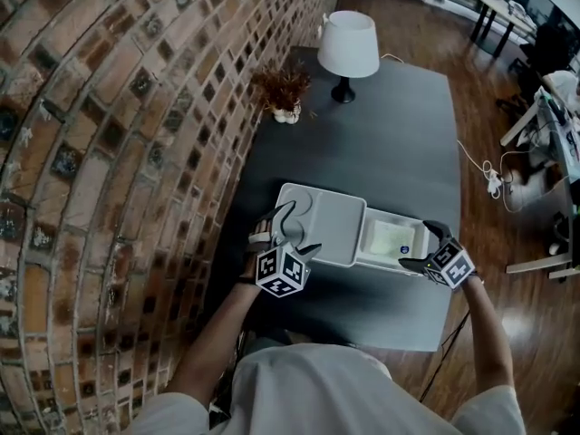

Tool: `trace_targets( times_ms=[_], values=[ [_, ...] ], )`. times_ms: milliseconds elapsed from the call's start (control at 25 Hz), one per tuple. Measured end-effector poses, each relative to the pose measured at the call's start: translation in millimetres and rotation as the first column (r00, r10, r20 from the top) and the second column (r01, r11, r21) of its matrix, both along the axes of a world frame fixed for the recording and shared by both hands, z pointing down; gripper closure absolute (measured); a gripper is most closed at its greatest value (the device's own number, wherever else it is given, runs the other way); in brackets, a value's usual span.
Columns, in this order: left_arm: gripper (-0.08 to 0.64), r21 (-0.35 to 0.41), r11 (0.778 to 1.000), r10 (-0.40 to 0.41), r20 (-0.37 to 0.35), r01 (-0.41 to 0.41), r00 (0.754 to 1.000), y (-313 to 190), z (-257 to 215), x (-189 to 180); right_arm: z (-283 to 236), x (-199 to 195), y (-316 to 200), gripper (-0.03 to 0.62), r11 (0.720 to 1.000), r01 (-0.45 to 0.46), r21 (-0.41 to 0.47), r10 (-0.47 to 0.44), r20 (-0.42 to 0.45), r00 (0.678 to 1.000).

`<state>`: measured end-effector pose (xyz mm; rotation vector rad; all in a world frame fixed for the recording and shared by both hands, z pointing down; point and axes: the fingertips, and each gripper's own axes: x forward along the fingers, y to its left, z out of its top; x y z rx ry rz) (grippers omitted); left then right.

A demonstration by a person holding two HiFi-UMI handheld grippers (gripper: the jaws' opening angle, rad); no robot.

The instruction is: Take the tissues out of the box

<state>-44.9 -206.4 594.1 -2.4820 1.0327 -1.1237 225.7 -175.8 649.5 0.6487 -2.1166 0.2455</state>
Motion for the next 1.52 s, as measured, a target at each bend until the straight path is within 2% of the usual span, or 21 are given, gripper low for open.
trace_targets(
  times_ms=[200,280,600,960,1120,1360,1520],
  values=[
    [0.028,-0.034,0.999,-0.024,-0.054,0.022,0.998,10,-1,-6,14,-19,-4,0.061,0.995,0.093,-0.039,-0.095,-0.059,0.994],
    [0.028,-0.04,0.999,-0.029,-0.075,0.026,0.997,14,-3,-6,26,-21,-5,0.023,0.991,0.119,-0.063,-0.124,-0.087,0.988],
    [0.028,-0.068,0.997,-0.037,-0.187,0.025,0.982,26,-14,-3,45,-50,-10,0.023,0.97,0.226,-0.089,-0.239,-0.167,0.957],
    [0.028,-0.08,0.996,-0.051,-0.206,0.035,0.977,34,-17,-5,80,-60,-8,0.025,0.936,0.291,-0.197,-0.335,-0.248,0.909],
    [0.028,-0.086,0.995,-0.061,-0.216,0.043,0.974,35,-19,-8,91,-64,-8,0.051,0.923,0.304,-0.236,-0.363,-0.268,0.892],
    [0.029,-0.108,0.993,-0.075,-0.241,0.05,0.968,42,-17,-6,108,-65,-9,0.061,0.897,0.362,-0.254,-0.433,-0.339,0.835],
    [0.042,-0.125,0.991,-0.082,-0.296,0.047,0.952,49,-20,-2,113,-66,-8,0.061,0.898,0.365,-0.246,-0.433,-0.349,0.831]
  ],
)
